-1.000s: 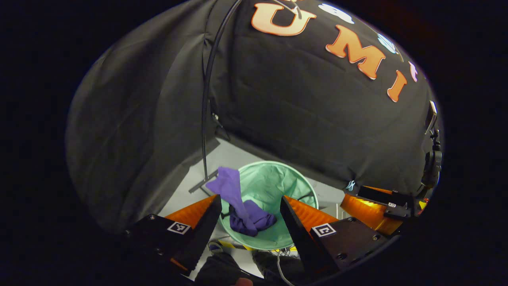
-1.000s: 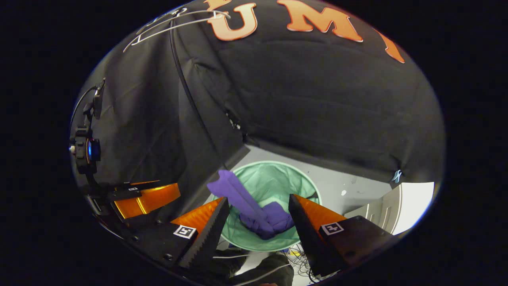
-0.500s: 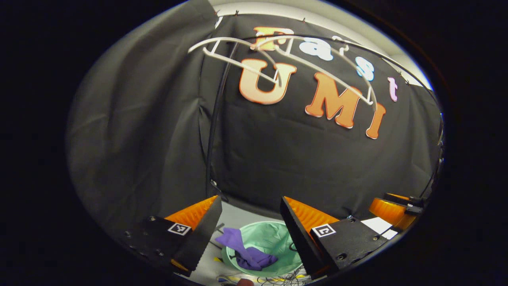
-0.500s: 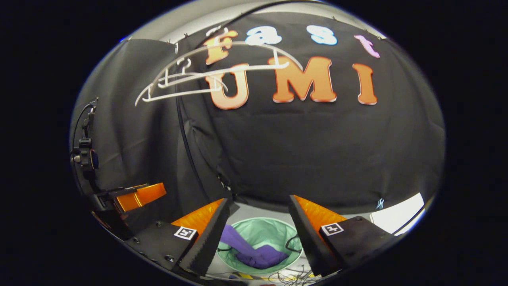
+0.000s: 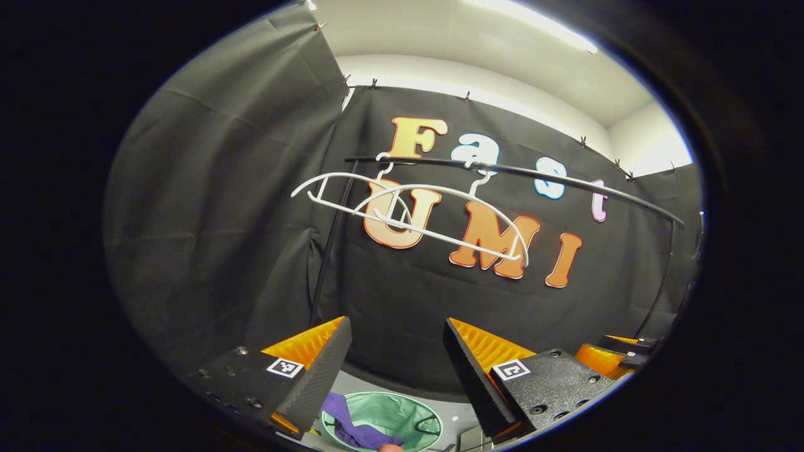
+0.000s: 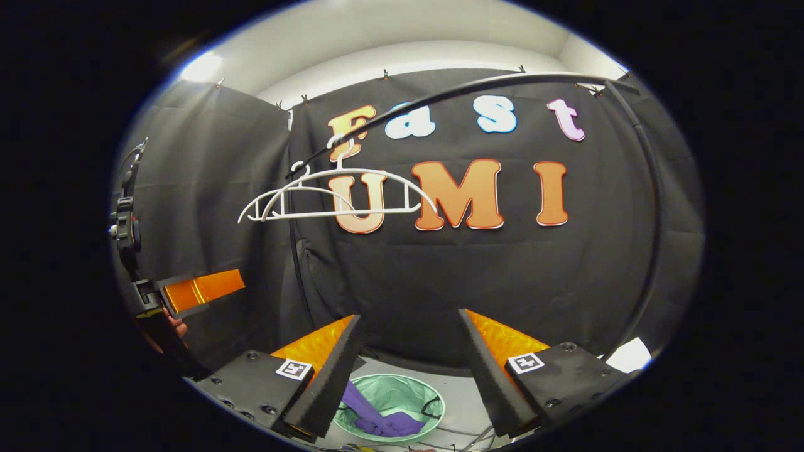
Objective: Grasp the clothes on the hanger with both hands and then place them into the laundry hamper below.
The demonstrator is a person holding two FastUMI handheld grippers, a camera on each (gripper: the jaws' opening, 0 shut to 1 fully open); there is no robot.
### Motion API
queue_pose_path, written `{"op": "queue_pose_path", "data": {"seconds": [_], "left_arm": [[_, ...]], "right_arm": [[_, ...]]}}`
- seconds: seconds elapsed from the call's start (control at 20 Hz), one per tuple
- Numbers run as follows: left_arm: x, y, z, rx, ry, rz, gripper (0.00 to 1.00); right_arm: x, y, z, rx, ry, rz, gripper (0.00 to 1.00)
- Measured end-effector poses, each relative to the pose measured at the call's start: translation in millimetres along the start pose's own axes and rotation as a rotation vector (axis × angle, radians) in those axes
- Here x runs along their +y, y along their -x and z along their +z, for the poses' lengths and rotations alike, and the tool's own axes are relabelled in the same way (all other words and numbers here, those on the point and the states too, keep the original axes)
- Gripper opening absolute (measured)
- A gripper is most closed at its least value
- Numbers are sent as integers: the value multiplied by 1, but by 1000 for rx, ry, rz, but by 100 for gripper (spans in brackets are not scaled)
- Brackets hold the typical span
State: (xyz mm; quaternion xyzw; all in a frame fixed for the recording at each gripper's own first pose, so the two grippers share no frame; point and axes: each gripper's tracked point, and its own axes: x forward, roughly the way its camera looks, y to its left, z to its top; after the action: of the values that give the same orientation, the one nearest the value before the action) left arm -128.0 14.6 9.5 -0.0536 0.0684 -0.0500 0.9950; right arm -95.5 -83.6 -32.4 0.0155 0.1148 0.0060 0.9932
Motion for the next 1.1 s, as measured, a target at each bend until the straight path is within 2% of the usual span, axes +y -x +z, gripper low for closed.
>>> {"op": "queue_pose_path", "data": {"seconds": [0.05, 0.1, 0.15, 0.5, 0.7, 0.95, 1.0, 1.05, 1.1], "left_arm": [[-4, 1, 4, -17, -9, 0, 95], [-16, 4, 6, -33, -18, 0, 90], [-23, 13, 12, -49, -25, 0, 95], [-44, 51, 36, -117, 4, 7, 90], [-54, 66, 44, -151, -16, 16, 89], [-74, 69, 55, -178, -23, -23, 89], [-77, 70, 57, -180, -25, -30, 94], [-79, 68, 58, -182, -28, -37, 89], [-81, 67, 60, -184, -32, -43, 89]], "right_arm": [[-4, 10, 7, -20, -4, -2, 89], [-10, 20, 13, -38, -8, -4, 89], [-15, 31, 19, -55, -11, -10, 89], [-48, 86, 49, -125, -14, -20, 89], [-56, 99, 48, -142, -37, -23, 89], [-69, 108, 48, -162, -38, -47, 89], [-70, 109, 49, -166, -37, -52, 89], [-70, 110, 50, -168, -37, -52, 89], [-69, 111, 51, -174, -37, -52, 89]]}}
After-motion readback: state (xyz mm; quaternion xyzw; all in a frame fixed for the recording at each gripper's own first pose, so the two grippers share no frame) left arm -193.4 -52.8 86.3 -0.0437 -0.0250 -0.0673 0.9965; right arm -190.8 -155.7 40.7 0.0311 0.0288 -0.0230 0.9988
